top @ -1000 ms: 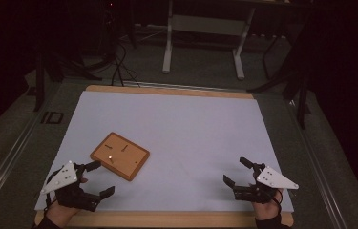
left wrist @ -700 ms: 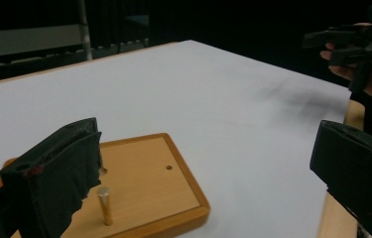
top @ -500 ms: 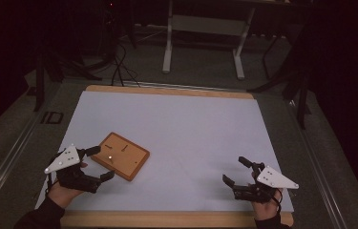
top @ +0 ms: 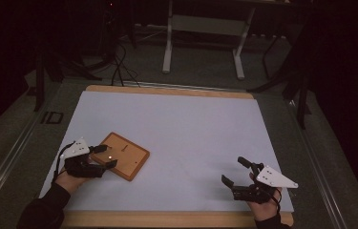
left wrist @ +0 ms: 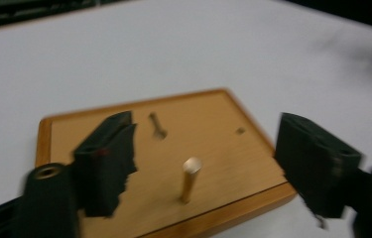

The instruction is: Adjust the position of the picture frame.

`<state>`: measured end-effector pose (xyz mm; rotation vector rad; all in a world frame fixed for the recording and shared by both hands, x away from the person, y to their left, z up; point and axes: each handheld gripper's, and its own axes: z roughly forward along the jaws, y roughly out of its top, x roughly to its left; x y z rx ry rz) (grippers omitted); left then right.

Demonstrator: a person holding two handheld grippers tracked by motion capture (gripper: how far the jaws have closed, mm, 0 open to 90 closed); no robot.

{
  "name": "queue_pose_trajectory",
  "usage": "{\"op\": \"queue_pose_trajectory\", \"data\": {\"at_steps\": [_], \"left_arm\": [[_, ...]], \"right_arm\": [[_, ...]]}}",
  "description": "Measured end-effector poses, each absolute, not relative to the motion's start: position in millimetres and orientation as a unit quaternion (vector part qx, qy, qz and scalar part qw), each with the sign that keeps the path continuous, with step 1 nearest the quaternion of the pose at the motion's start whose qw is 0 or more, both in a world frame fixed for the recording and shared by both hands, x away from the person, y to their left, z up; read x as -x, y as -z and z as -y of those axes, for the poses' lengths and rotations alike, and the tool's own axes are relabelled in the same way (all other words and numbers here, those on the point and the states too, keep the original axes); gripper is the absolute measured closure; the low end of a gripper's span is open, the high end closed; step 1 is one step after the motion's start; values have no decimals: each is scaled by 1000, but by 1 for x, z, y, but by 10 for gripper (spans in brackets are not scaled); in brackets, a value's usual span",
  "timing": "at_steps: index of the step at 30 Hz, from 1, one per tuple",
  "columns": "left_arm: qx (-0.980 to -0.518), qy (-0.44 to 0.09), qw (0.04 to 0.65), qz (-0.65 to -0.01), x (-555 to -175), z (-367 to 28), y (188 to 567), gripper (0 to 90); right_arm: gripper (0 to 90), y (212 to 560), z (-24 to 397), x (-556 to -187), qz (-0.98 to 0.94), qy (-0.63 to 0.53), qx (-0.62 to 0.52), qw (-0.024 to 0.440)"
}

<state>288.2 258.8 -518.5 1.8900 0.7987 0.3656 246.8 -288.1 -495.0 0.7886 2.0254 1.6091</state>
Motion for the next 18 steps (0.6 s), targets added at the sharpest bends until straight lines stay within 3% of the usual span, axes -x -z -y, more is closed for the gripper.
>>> {"op": "queue_pose_trajectory", "data": {"at_steps": [4, 10, 18], "left_arm": [[-791, -145, 489, -336, -294, -257, 528, 409], [-810, -129, 463, -336, -298, -253, 535, 452], [-815, -121, 459, -334, -299, -254, 543, 744]], "right_arm": [[103, 495, 284, -245, -738, -571, -281, 225], [132, 496, 283, -246, -743, -570, -279, 211], [134, 497, 286, -247, -740, -571, -285, 211]]}}
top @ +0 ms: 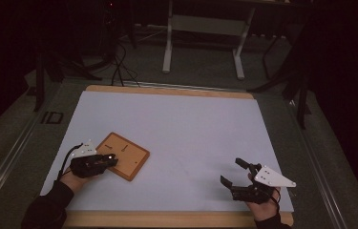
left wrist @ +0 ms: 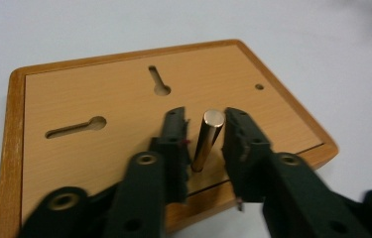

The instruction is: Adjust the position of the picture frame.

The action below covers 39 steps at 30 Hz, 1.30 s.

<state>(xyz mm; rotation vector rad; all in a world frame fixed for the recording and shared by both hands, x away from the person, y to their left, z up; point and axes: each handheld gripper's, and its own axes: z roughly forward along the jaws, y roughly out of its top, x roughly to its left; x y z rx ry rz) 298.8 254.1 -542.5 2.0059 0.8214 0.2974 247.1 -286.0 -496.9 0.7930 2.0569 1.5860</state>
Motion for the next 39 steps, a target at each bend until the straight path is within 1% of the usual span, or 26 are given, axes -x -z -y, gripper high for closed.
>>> {"op": "queue_pose_trajectory", "data": {"at_steps": [3, 5, 9, 12, 13, 14, 16, 25, 29, 31, 39], "left_arm": [[-810, -120, 466, -336, -299, -255, 544, 787], [-808, -124, 467, -338, -298, -254, 545, 793], [-811, -127, 460, -338, -298, -252, 544, 792], [-820, -144, 444, -332, -297, -247, 541, 779], [-818, -154, 441, -337, -296, -247, 542, 795], [-817, -158, 442, -335, -296, -247, 543, 835], [-815, -157, 447, -333, -296, -248, 544, 842], [-807, -163, 458, -335, -296, -248, 543, 847], [-797, -167, 468, -343, -295, -249, 538, 849], [-794, -169, 472, -345, -296, -249, 536, 849], [-781, -168, 490, -349, -298, -247, 526, 850]], "right_arm": [[134, 497, 285, -247, -741, -570, -285, 211], [135, 497, 285, -247, -742, -571, -284, 208], [135, 498, 285, -248, -742, -571, -287, 204], [138, 499, 285, -249, -743, -570, -288, 200], [138, 499, 285, -249, -743, -570, -288, 200], [138, 499, 284, -249, -743, -570, -288, 200], [138, 499, 285, -249, -743, -570, -289, 198], [144, 499, 287, -251, -739, -573, -296, 194], [145, 500, 288, -251, -740, -573, -297, 189], [161, 500, 289, -251, -740, -573, -298, 188], [155, 499, 289, -251, -739, -574, -300, 188]]}}
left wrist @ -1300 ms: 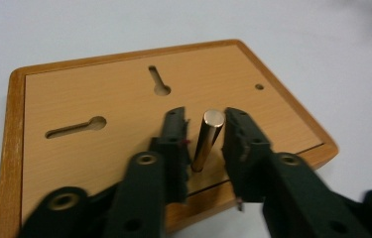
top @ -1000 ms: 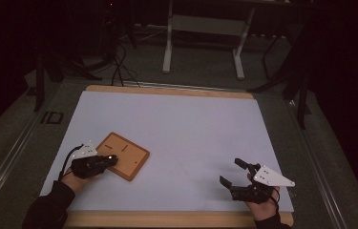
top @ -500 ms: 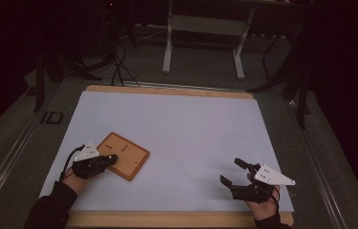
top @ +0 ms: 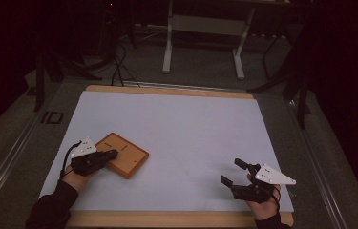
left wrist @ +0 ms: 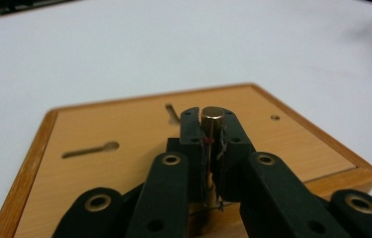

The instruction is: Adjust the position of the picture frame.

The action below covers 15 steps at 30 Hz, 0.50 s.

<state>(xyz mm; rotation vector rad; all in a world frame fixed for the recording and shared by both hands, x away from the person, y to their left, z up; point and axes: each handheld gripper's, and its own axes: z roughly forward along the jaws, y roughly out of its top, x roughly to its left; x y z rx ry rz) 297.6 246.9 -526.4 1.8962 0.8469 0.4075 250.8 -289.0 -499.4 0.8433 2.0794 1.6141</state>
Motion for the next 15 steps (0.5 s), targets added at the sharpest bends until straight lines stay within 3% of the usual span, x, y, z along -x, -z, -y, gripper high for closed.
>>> {"op": "queue_pose_trajectory", "data": {"at_steps": [15], "left_arm": [[-765, -179, 515, -342, -307, -240, 492, 850]], "right_arm": [[125, 500, 291, -252, -736, -575, -306, 185]]}}
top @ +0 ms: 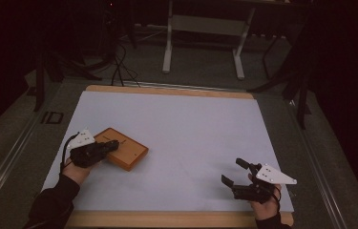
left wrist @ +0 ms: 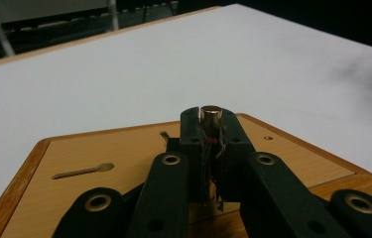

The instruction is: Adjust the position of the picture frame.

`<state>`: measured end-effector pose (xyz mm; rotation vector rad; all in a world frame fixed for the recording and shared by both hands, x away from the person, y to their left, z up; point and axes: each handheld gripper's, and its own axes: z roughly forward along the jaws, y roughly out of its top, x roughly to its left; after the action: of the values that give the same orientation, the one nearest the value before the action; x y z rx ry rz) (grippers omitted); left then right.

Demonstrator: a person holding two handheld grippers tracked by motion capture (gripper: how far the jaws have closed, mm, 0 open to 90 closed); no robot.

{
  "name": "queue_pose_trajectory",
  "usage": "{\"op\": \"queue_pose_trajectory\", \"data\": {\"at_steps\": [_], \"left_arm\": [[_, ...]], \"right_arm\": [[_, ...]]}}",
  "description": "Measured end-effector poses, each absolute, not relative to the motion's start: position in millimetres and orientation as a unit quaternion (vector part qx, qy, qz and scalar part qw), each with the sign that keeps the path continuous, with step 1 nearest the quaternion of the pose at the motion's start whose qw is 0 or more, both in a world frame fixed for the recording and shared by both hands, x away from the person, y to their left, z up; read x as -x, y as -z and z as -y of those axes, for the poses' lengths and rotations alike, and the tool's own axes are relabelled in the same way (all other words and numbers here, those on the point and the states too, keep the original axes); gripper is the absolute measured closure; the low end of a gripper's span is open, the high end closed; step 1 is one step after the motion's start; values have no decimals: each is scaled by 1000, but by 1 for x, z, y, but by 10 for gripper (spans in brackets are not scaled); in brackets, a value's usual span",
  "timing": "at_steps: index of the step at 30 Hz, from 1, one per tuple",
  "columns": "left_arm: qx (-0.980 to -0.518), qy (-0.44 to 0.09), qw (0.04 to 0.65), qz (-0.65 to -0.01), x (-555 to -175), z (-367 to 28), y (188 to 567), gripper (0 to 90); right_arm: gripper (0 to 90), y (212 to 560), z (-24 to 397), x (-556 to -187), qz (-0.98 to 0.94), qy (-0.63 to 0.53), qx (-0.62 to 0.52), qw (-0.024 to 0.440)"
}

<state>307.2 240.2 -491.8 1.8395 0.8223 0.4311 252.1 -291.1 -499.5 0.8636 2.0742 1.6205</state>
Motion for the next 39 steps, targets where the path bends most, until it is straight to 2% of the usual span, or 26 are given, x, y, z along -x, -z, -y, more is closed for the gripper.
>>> {"op": "queue_pose_trajectory", "data": {"at_steps": [10, 21, 39], "left_arm": [[-771, -173, 525, -316, -323, -209, 469, 850], [-781, -149, 535, -286, -343, -165, 461, 850], [-809, -92, 535, -223, -375, -81, 476, 850]], "right_arm": [[119, 498, 296, -253, -727, -584, -312, 179], [132, 497, 296, -254, -734, -577, -311, 175], [131, 494, 304, -255, -722, -588, -318, 180]]}}
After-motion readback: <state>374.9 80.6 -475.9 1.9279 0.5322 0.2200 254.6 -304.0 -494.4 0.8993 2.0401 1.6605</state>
